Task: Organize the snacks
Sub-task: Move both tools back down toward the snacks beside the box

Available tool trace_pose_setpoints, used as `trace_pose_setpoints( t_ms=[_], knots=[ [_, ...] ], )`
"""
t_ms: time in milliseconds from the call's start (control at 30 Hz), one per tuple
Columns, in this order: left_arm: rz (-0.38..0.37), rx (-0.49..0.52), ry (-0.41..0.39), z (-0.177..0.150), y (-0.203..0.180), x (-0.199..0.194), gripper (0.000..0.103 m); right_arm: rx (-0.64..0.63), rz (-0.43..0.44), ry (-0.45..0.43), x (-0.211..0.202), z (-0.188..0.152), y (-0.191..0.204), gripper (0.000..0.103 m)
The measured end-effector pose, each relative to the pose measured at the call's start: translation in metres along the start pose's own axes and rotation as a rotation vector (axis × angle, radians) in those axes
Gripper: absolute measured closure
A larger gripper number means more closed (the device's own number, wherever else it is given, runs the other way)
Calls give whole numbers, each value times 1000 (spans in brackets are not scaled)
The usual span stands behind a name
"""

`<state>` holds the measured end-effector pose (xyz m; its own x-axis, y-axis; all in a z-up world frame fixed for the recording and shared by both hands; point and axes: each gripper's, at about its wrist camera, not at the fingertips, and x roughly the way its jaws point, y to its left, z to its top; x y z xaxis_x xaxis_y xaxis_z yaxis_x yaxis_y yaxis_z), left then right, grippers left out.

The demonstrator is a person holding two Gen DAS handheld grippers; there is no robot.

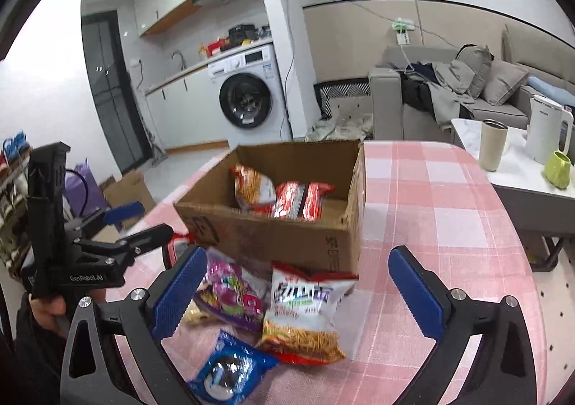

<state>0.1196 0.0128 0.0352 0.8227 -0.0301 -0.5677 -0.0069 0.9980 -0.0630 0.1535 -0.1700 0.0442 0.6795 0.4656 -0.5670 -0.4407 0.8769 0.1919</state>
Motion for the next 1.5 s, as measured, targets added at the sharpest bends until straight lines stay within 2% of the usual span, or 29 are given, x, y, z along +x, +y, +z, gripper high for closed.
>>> trace_pose_setpoints(
  t_ms=[233, 600, 1167, 1333, 1500],
  knots=[
    [3, 12, 25, -11, -1, 2, 1, -6, -15, 24, 6, -7, -1, 0],
    [21, 11, 61, -12, 4, 13, 1, -34, -38, 116, 30, -18, 0, 0],
    [79, -65, 158, -22, 33, 47, 1, 18, -86, 203, 55, -36, -17, 0],
    [83, -67, 175, -25, 36, 56, 1, 93, -49, 248, 66, -41, -25, 0],
    [81, -65, 192, -27, 37, 64, 1, 118, -66, 267, 76, -46, -28, 0]
  ],
)
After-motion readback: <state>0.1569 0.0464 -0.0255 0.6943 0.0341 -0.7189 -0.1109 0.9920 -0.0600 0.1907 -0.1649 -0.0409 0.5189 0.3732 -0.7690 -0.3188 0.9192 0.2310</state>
